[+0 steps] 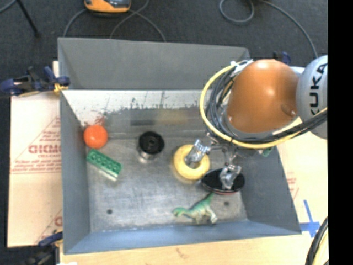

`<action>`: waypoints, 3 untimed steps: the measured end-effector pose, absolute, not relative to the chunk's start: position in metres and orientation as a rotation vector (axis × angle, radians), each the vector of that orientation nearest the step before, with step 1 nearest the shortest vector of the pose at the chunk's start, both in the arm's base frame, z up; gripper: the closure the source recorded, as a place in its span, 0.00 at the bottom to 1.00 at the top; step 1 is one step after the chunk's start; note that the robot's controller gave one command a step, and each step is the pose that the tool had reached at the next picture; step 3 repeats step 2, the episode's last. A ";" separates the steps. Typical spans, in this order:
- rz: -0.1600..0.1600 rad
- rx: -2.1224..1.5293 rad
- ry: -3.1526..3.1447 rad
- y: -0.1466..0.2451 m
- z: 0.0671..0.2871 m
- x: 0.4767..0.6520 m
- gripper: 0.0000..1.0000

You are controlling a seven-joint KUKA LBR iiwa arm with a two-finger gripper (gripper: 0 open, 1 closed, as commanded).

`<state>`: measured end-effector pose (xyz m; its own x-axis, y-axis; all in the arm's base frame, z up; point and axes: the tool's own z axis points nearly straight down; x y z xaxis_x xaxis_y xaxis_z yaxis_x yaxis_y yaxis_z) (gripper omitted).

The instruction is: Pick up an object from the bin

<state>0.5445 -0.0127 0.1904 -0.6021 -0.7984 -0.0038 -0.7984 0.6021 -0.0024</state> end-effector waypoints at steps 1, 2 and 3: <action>-0.012 -1.623 2.679 -0.010 0.150 0.556 0.00; -0.012 -1.710 2.610 -0.044 0.078 0.632 1.00; -0.012 -1.710 2.610 -0.044 0.078 0.632 1.00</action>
Offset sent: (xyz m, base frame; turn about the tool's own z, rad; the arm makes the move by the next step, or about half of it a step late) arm 0.0811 -0.0321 -0.1204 -0.2405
